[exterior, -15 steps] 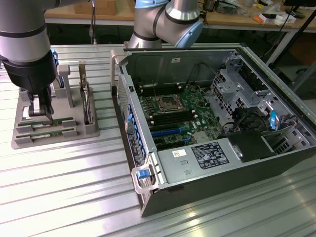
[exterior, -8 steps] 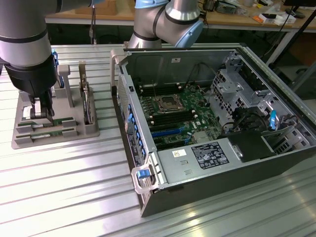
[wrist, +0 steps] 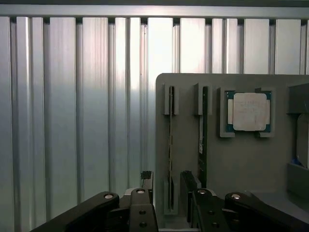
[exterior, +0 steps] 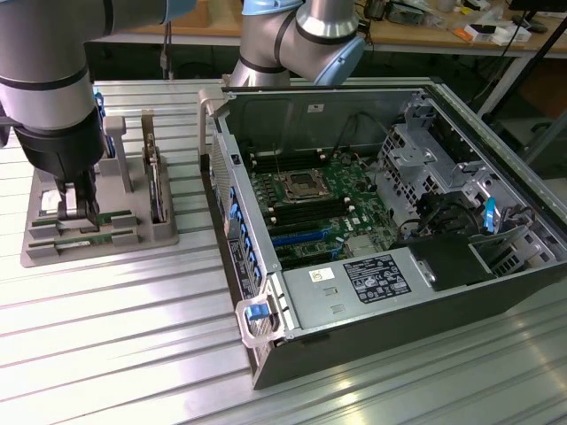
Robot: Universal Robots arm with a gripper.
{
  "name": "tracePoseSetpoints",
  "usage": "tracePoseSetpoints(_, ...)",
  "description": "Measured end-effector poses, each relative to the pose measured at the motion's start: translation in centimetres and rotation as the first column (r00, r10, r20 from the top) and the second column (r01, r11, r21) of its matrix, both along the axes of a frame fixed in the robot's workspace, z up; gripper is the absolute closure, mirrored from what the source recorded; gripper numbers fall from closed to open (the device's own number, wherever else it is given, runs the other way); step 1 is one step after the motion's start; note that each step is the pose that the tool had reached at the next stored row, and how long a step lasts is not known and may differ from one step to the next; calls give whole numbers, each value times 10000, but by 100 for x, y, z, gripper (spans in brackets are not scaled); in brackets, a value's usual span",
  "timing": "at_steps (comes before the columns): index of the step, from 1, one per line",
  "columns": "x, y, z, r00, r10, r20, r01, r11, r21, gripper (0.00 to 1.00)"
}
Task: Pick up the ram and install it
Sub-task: 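Pick up the ram and move it above insertion slot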
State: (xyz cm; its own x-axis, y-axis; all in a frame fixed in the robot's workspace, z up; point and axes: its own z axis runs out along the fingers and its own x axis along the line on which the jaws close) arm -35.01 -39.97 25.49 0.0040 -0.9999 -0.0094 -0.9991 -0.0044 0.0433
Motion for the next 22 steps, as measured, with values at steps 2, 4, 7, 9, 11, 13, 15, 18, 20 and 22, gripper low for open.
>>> tracePoseSetpoints(2, 0, 0, -24, 10000, 3, 0, -3, 10000, 0, 64)
tracePoseSetpoints(4, 0, 0, -42, 10000, 6, 0, -6, 10000, 0, 64)
tracePoseSetpoints(7, 0, 0, -75, 10000, 11, 0, -11, 10000, 0, 64)
tracePoseSetpoints(9, 0, 0, -98, 10000, 14, 0, -14, 10000, 0, 64)
tracePoseSetpoints(11, 0, 0, -124, 10000, 18, 0, -18, 10000, 0, 64)
tracePoseSetpoints(13, 0, 0, -146, 10000, 23, -1, -23, 10000, 0, 64)
tracePoseSetpoints(15, 0, 0, -169, 10000, 26, 0, -26, 10000, 0, 64)
tracePoseSetpoints(18, 0, 0, -205, 10000, 32, 0, -32, 10000, 0, 64)
tracePoseSetpoints(20, 0, 0, -232, 10000, 37, -1, -37, 10000, 0, 64)
tracePoseSetpoints(22, 0, 0, -255, 10000, 39, -1, -39, 10000, 0, 64)
